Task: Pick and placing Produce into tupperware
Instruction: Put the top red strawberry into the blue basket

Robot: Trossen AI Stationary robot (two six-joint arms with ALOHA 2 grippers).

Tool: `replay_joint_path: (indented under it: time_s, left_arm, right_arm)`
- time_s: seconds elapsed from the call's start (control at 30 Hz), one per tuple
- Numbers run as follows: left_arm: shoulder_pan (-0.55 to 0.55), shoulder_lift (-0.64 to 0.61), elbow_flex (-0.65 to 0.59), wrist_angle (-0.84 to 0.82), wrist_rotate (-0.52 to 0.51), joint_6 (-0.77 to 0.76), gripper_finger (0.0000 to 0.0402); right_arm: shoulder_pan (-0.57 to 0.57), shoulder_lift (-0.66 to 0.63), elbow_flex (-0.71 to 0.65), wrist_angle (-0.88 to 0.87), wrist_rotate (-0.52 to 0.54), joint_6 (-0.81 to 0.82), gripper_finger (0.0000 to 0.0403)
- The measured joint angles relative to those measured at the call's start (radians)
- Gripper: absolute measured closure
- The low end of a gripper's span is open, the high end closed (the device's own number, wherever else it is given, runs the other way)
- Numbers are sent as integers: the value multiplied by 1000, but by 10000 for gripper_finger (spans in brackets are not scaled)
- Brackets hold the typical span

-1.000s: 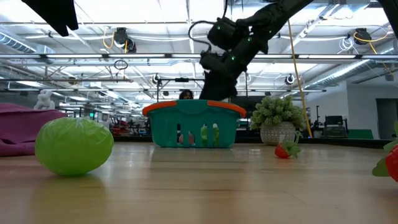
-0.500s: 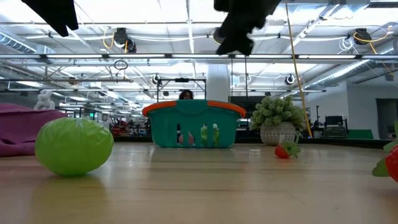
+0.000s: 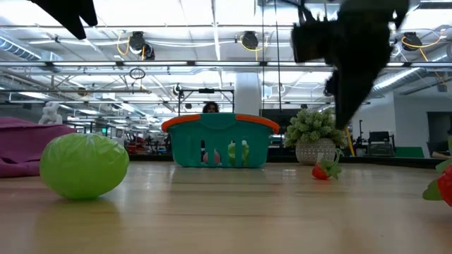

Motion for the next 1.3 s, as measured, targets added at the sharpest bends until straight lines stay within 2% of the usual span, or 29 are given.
replay_joint_path:
  time_s: [0.17, 0.33, 0.53, 0.7, 1.0, 1.3]
  left_arm:
    - [0, 0, 0, 6, -11, -4, 94]
    - [0, 4, -26, 93, -41, 23, 94]
    - [1, 4, -75, 237, -34, 81, 94]
    - [1, 4, -103, 278, 4, 75, 94]
    - [1, 4, -106, 283, 9, 80, 94]
    - [1, 4, -106, 283, 9, 100, 94]
  right_arm:
    - [-6, 0, -66, 9, 0, 14, 211]
    - [-5, 0, -119, 106, -1, 13, 211]
    - [-20, 0, -127, 164, -1, -33, 211]
    - [-61, 0, -127, 173, -16, -57, 211]
    - [-134, 0, -127, 175, -106, -51, 210]
    - [-155, 8, -127, 206, -109, 4, 210]
